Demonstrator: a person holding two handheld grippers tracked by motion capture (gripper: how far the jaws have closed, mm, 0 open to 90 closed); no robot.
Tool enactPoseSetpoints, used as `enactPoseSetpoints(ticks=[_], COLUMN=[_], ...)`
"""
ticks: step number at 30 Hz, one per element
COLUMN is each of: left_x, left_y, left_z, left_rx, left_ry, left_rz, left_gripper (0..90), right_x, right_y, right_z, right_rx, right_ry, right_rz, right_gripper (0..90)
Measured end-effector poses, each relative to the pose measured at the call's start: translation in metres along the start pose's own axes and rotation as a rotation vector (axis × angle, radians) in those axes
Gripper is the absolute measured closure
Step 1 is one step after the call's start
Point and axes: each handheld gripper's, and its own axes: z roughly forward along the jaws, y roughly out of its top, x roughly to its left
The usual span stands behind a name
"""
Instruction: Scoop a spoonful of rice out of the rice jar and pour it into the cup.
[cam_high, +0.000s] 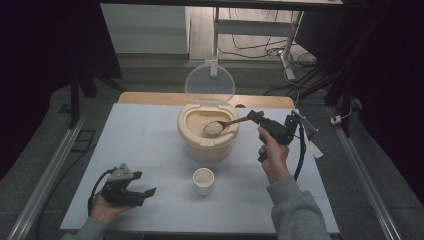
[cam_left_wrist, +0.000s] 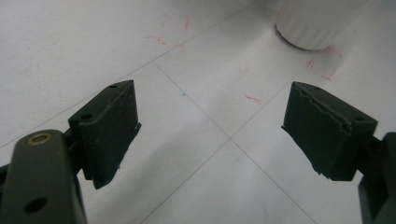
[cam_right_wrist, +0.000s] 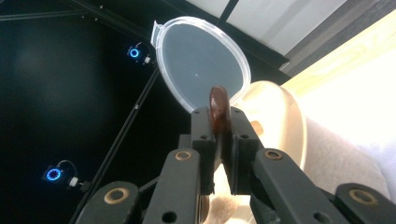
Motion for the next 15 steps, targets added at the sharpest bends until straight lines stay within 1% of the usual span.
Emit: enactPoseSetpoints(ticks=[2,4,5,6,7,10,12,13,14,15], left_x=[0.000,0.001,0.001,0.001,0.001,0.001,0.001,0.001,0.001,0.001], left_y=[0.000,0.000,0.000,0.000,0.000,0.000,0.000,0.000,0.000,0.000], left_z=[0.000,0.000,0.000,0.000,0.000,0.000,0.000,0.000,0.000,0.000], left_rx=[0.000,-0.001,0.000,0.000,0.000,0.000,0.000,0.000,0.000,-0.001], left_ry=[0.000,0.001,0.002,0.002,0.003,0.003,0.004,0.004,0.004,0.004], left_rz=[0.000,-0.004,-0.004,-0.004,-0.005,-0.004,-0.005,-0.005,-0.006,-0.006], left_gripper=[17.8,17.8,17.8,17.8,17.8,17.8,17.8,17.8,17.8,17.8], right_x=[-0.001,-0.001,-0.001,-0.001,-0.001,0.001,0.002,0.003,0.004,0.004], right_y=[-0.002,-0.004,-0.005,-0.006,-0.008,-0.010,-0.011,-0.012,-0.013,-0.014], right_z=[-0.001,-0.004,-0.004,-0.006,-0.007,-0.010,-0.012,-0.012,-0.013,-0.014], right_rx=[-0.004,0.016,0.006,0.017,0.011,0.026,0.036,0.029,0.043,0.045], right_ry=[0.004,0.008,0.012,0.016,0.017,0.031,0.033,0.037,0.037,0.044], right_rz=[-0.002,0.006,0.008,0.009,0.015,0.024,0.020,0.023,0.019,0.021], right_gripper=[83.3,83.3,83.3,83.3,83.2,83.3,83.3,83.3,83.3,83.3])
